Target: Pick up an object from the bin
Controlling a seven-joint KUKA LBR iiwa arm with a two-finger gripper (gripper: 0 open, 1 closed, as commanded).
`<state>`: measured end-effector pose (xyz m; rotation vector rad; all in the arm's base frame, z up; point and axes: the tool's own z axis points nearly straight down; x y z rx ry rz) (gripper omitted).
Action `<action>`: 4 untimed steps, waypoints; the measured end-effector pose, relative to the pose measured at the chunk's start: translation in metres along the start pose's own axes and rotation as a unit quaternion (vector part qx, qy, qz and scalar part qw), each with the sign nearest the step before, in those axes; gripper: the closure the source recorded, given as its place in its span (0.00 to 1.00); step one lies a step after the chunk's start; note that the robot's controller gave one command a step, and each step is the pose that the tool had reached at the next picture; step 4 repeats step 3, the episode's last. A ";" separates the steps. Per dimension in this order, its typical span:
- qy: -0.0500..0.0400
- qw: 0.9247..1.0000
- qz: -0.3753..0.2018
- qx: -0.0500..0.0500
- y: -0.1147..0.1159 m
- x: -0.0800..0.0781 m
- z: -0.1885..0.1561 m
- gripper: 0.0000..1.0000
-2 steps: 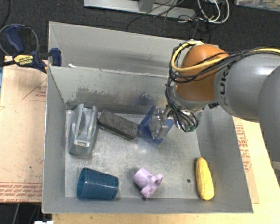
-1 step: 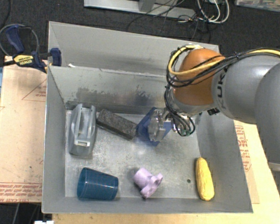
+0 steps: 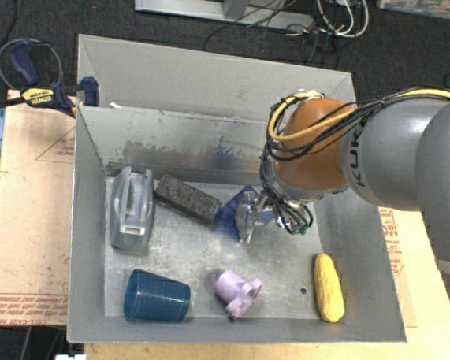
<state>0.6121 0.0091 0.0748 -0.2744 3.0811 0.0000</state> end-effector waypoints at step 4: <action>-0.005 0.997 0.071 0.000 -0.006 -0.036 -0.025 0.00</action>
Offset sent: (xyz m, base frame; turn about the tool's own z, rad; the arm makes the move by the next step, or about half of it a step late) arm 0.0000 0.0000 0.0000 0.0000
